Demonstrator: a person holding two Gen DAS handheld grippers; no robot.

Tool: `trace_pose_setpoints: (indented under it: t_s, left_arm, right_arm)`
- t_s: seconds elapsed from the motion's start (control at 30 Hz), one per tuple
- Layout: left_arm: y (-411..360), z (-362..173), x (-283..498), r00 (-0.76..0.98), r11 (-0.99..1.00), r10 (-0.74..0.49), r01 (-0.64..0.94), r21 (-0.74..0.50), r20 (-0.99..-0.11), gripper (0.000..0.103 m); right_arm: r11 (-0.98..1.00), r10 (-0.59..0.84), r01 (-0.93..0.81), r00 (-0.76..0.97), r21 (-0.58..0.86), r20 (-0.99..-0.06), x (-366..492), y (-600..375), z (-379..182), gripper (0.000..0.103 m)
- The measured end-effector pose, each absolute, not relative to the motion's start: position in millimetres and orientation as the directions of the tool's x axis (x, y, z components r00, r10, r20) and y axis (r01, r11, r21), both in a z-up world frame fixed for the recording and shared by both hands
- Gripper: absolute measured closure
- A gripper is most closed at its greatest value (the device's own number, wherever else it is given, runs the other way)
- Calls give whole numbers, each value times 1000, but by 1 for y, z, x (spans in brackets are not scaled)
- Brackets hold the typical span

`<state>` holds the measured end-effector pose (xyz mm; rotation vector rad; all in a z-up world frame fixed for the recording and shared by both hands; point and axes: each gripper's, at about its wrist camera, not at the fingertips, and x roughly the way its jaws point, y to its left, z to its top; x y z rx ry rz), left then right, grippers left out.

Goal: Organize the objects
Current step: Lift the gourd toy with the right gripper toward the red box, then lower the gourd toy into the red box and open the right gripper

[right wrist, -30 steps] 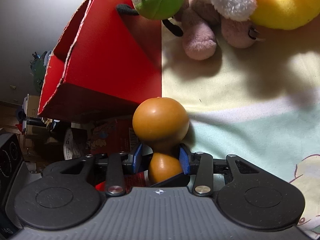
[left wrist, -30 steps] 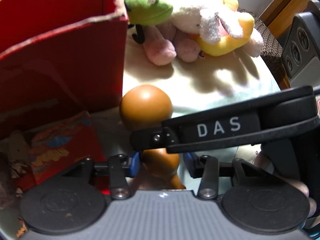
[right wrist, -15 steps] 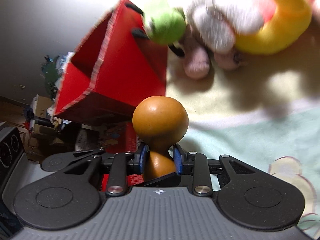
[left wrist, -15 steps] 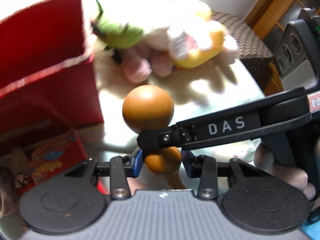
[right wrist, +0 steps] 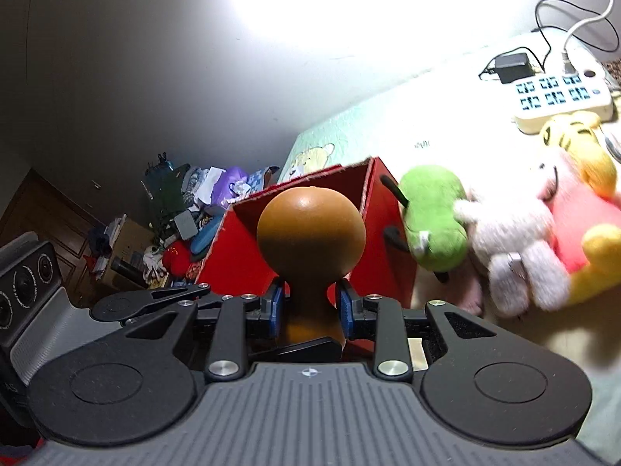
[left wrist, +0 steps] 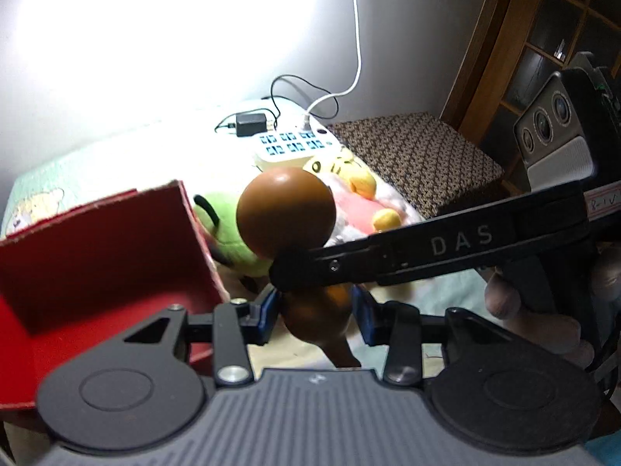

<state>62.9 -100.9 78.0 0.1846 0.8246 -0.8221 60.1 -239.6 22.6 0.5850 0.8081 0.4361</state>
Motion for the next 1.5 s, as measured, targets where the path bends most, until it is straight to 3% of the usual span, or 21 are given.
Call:
trace_pose_setpoints:
  t_s: [0.23, 0.77, 1.03, 1.5]
  left_arm:
    - [-61, 80, 124, 419, 710, -558, 687, -151, -716, 61]
    - [-22, -17, 213, 203, 701, -574, 623, -347, -794, 61]
    - [-13, -26, 215, 144, 668, -600, 631, -394, -787, 51]
    - [30, -32, 219, 223, 722, -550, 610, -325, -805, 48]
  right_arm:
    - [821, 514, -139, 603, 554, -610, 122, -183, 19, 72]
    - [947, 296, -34, 467, 318, -833, 178, -124, -31, 73]
    - [990, 137, -33, 404, 135, -905, 185, -105, -37, 74]
    - [978, 162, 54, 405, 200, -900, 187, -110, -34, 73]
